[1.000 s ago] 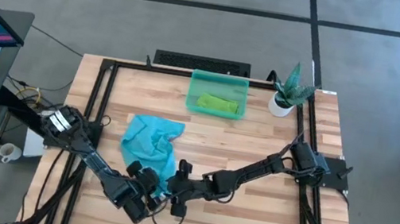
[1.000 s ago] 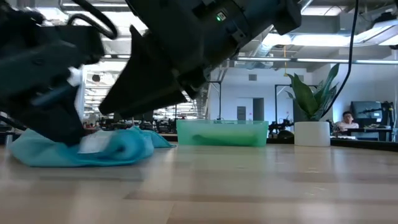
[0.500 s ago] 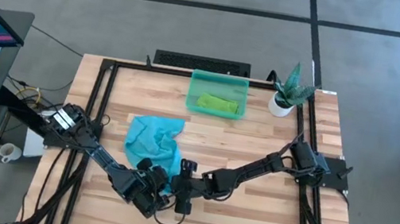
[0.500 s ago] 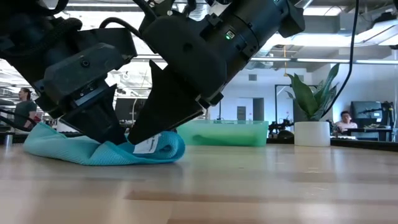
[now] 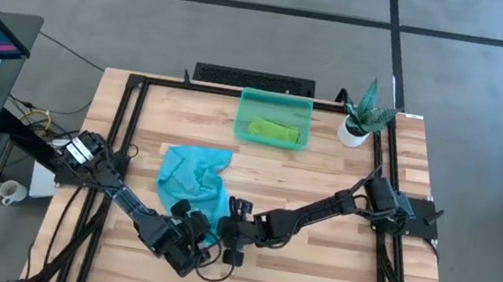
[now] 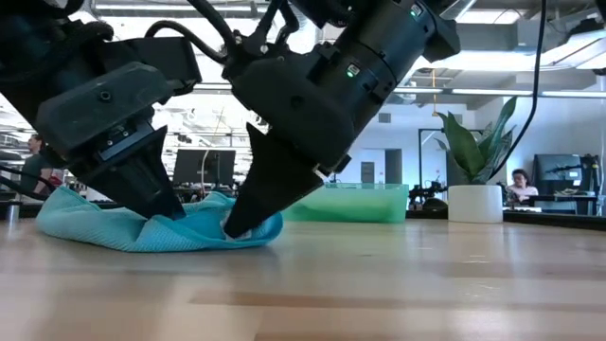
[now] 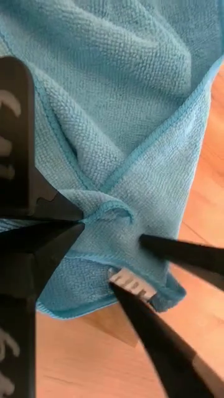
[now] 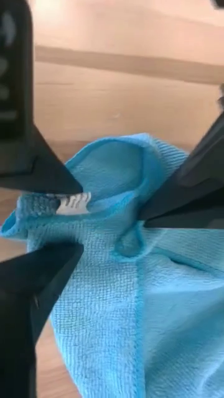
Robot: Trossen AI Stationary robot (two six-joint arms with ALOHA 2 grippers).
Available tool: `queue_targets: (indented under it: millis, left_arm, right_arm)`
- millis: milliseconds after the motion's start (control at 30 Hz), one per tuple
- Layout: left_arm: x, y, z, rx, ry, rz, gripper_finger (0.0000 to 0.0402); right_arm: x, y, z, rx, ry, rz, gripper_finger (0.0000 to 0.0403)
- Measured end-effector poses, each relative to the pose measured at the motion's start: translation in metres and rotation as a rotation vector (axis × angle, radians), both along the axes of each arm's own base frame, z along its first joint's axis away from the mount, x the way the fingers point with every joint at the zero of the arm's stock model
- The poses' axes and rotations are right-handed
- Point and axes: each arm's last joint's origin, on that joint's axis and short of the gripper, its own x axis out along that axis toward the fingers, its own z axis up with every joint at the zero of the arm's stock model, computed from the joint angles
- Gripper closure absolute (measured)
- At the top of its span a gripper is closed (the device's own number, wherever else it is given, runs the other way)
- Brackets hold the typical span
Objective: Roll microfiber towels into tight, uniform cylinder then place into a basket
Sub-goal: Fold the blue microfiber cloth
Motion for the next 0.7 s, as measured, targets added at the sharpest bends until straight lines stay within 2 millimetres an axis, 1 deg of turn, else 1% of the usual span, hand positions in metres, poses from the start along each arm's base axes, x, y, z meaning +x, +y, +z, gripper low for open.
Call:
queue_targets:
  millis: [267,333,433,500,567,633,700]
  left_arm:
    - [-0.007,-0.003,-0.001,0.037,0.028,-0.015,0.0401]
    - [-0.011,-0.004,0.000,0.048,0.043,-0.012,0.0401]
    - [-0.019,-0.005,0.004,0.056,0.063,-0.002,0.0401]
    - [-0.026,-0.005,0.010,0.063,0.076,0.010,0.0401]
    - [-0.035,-0.006,0.016,0.075,0.079,0.030,0.0401]
    - [-0.043,-0.007,0.023,0.096,0.060,0.047,0.0401]
    - [-0.050,-0.009,0.030,0.115,0.044,0.036,0.0401]
  right_arm:
    - [0.000,-0.002,0.001,0.021,0.011,0.000,0.0370]
    - [0.000,-0.002,0.004,0.022,0.005,0.003,0.0391]
    - [-0.001,-0.001,0.004,0.016,0.011,0.009,0.0386]
    - [-0.004,-0.002,0.008,-0.004,0.023,-0.001,0.0378]
    - [-0.008,-0.004,0.018,-0.041,0.022,-0.042,0.0377]
    - [-0.016,-0.005,0.032,-0.099,0.026,-0.093,0.0384]
    - [-0.019,-0.004,0.048,-0.133,-0.030,-0.135,0.0393]
